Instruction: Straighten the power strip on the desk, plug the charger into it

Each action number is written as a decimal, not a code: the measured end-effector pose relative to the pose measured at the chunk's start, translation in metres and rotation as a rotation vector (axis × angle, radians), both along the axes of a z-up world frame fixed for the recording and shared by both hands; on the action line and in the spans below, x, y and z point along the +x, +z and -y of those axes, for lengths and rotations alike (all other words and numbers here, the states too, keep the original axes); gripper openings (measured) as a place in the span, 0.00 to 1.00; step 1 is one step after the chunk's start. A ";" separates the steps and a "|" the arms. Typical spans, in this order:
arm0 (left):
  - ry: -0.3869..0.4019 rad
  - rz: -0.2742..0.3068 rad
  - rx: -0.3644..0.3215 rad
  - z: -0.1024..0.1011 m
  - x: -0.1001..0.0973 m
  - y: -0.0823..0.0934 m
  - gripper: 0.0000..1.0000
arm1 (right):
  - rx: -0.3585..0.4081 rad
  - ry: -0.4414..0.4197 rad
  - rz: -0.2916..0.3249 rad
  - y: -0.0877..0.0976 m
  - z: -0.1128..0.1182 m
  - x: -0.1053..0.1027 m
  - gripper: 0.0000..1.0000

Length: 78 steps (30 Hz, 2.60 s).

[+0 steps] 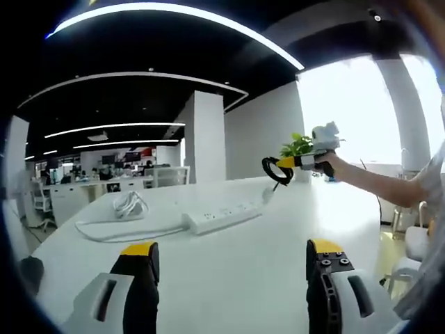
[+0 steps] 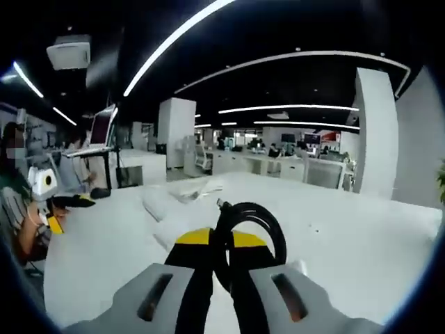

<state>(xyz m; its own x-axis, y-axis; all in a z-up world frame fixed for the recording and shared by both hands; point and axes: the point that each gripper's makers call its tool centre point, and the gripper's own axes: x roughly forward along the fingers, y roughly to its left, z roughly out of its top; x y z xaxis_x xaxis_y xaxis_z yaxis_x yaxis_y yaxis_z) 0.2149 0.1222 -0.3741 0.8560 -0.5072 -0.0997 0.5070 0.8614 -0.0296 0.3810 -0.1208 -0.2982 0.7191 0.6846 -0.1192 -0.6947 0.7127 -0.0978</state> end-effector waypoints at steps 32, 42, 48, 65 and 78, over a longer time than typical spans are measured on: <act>-0.029 0.017 0.021 0.011 0.001 0.007 0.88 | 0.153 0.078 0.259 0.089 -0.069 -0.036 0.05; -0.040 0.022 0.033 0.014 0.002 0.010 0.88 | 0.164 0.113 0.309 0.113 -0.083 -0.054 0.06; -0.055 0.031 0.052 0.018 0.002 0.014 0.88 | 0.163 0.139 0.313 0.125 -0.091 -0.060 0.06; -0.092 0.126 -0.007 0.029 0.020 0.038 0.88 | 0.152 0.179 0.241 0.113 -0.103 -0.061 0.06; -0.174 0.148 -0.074 0.047 0.047 0.055 0.86 | 0.157 0.189 0.232 0.112 -0.106 -0.062 0.06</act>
<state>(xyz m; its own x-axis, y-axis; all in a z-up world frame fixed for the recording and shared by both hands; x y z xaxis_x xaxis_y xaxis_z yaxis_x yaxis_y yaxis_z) 0.2624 0.0750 -0.3190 0.7574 -0.6499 0.0631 0.6513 0.7588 -0.0033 0.3192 -0.0150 -0.1864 0.5737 0.8052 0.1503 -0.7879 0.5926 -0.1674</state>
